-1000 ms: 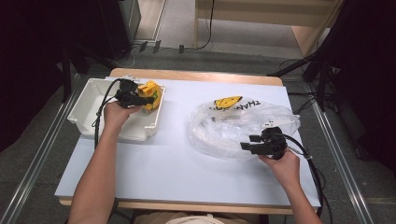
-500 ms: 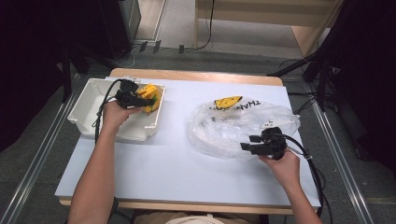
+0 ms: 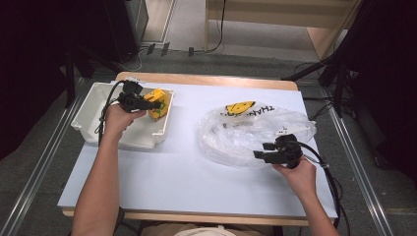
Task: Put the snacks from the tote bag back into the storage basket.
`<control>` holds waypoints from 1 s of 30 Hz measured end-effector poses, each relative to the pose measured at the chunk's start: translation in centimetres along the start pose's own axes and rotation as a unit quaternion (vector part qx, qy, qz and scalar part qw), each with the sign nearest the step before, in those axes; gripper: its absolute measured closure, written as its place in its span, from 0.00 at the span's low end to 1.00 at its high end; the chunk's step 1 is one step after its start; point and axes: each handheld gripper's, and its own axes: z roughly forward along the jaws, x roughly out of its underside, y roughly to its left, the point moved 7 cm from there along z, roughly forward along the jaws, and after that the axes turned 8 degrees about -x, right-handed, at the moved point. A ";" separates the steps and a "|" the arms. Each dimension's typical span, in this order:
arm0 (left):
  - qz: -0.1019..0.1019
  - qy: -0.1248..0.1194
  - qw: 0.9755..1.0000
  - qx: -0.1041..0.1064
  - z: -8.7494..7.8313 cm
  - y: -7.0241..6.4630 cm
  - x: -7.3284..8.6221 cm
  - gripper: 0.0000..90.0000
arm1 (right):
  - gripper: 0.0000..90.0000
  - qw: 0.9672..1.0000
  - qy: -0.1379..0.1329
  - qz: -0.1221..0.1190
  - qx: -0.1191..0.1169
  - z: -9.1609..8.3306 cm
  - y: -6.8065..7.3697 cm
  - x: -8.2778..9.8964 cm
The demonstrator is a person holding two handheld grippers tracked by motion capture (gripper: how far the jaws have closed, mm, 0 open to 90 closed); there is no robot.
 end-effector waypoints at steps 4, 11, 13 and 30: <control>0.002 0.000 1.000 0.004 -0.5 -0.2 -0.4 0.49 | 0.49 1.000 0.001 -0.001 0.000 0.0 0.1 0.0; -0.006 0.004 1.000 0.004 -1.5 -0.2 -0.8 0.48 | 0.49 1.000 0.001 -0.001 0.000 -0.1 0.1 0.0; -0.004 0.000 1.000 0.000 -1.9 -0.2 -0.9 0.48 | 0.49 1.000 0.000 -0.002 0.000 0.0 0.0 0.0; -0.015 -0.031 0.999 0.009 -5.6 -0.7 -1.8 0.55 | 0.49 1.000 -0.001 -0.003 -0.004 -0.1 -0.1 -0.2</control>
